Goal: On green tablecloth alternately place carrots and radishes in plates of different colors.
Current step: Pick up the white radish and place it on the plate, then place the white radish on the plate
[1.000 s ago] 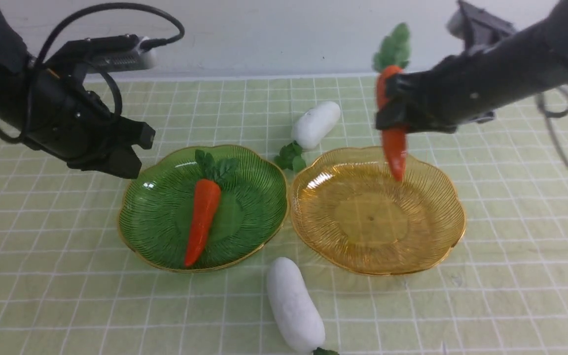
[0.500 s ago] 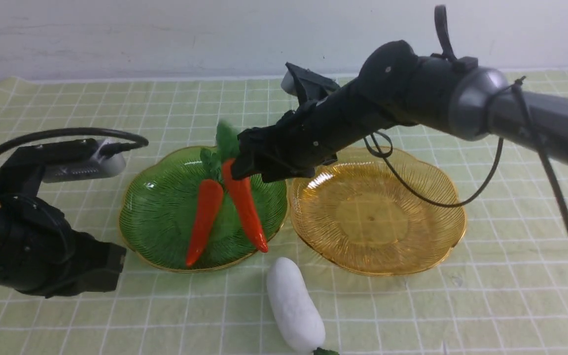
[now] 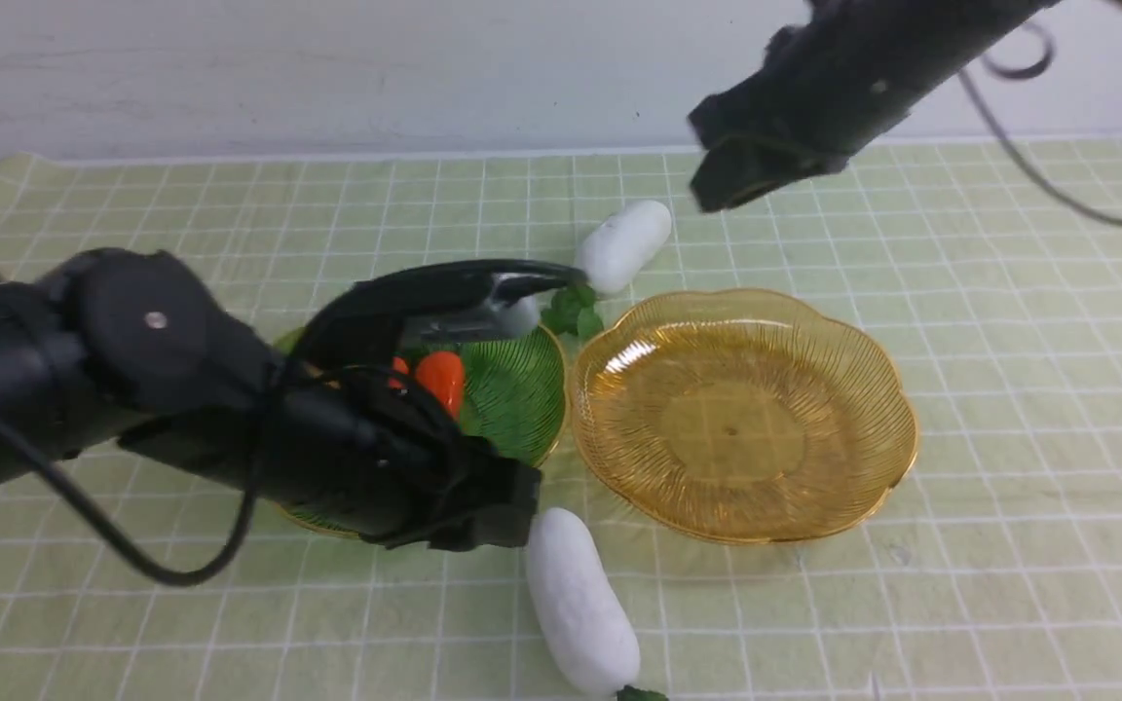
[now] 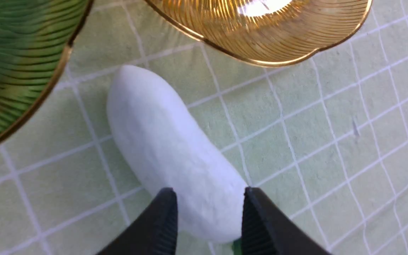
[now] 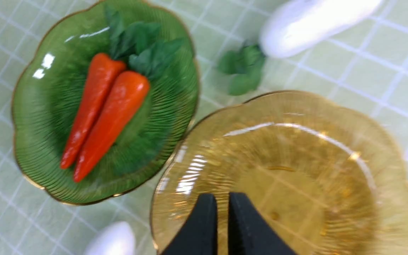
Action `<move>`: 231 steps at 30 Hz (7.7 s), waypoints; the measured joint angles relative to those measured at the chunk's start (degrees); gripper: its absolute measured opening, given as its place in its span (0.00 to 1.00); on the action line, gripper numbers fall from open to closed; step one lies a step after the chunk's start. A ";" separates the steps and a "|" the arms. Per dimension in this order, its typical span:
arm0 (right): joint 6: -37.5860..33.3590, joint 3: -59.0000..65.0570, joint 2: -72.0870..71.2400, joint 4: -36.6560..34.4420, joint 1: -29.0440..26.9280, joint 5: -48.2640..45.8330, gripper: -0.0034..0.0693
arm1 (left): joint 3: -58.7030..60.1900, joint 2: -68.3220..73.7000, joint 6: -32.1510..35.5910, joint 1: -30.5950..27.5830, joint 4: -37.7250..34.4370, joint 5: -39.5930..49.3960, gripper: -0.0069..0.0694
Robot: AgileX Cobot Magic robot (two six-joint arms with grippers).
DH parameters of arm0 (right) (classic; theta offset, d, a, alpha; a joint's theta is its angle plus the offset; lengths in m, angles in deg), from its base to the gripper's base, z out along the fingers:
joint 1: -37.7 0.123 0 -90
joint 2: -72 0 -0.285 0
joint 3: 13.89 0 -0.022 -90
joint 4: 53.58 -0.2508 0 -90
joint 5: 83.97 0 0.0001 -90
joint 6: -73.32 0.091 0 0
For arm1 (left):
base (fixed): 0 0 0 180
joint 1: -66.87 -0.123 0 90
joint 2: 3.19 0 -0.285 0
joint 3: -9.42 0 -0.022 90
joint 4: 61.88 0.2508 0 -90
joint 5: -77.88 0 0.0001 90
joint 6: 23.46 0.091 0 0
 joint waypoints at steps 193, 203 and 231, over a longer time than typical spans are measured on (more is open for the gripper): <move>-1.85 -57.12 57.07 -11.45 -2.18 2.92 0.64 | -27.68 -2.44 -14.37 -12.23 44.22 32.16 0.08; 3.18 -57.18 45.71 -6.46 -3.96 -1.36 0.64 | -27.68 -2.44 -14.37 -12.23 44.22 32.18 0.08; 10.46 8.63 11.57 9.26 -0.52 -0.79 0.64 | -27.68 -10.66 -11.91 -12.23 44.37 33.12 0.08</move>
